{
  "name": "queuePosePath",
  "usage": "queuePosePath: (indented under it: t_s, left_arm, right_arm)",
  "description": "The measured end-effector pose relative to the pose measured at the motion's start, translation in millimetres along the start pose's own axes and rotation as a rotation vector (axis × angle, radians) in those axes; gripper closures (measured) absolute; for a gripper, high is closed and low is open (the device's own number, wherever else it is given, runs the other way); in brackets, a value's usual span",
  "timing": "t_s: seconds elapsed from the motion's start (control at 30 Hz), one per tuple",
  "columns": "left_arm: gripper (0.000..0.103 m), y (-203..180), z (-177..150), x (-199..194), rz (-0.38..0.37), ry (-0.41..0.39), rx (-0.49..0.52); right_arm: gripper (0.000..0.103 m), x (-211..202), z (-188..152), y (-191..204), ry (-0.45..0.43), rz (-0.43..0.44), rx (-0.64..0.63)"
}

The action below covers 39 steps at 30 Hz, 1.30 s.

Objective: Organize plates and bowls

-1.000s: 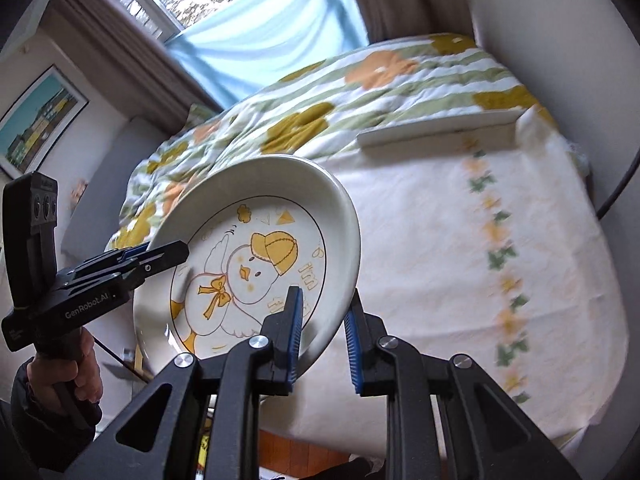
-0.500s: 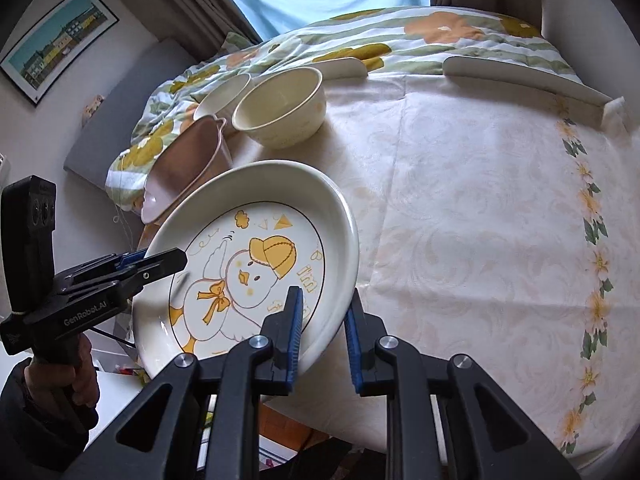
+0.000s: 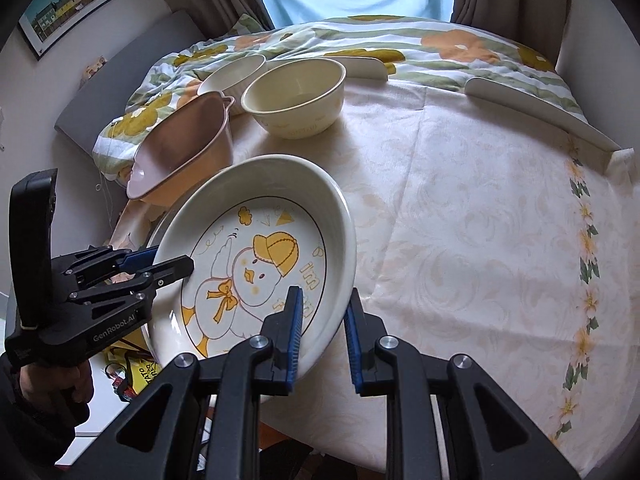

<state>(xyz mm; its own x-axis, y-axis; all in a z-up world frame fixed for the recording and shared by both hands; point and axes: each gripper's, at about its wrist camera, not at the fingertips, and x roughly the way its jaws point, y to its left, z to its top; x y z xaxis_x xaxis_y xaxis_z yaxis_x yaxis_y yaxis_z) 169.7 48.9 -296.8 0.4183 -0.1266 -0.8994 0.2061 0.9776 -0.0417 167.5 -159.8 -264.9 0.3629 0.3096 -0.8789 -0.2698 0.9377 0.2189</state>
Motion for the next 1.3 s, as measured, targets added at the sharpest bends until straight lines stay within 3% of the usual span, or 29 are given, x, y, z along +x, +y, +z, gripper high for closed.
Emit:
queuePosePath:
  t_s: [0.23, 0.47, 1.3]
  left_arm:
    - [0.08, -26.5, 1.1, 1.8, 0.191, -0.024, 0.158]
    - [0.08, -37.5, -0.9, 3.4, 0.306, -0.038, 0.242]
    - [0.08, -32.6, -2.9, -1.2, 0.352, -0.043, 0.207]
  right_arm:
    - [0.084, -0.6, -1.2, 4.4, -0.001, -0.015, -0.026]
    - [0.084, 3.4, -2.0, 11.8, 0.002, -0.026, -0.068]
    - [0.084, 15.5, -6.4, 23.0, 0.007, -0.06, -0.108]
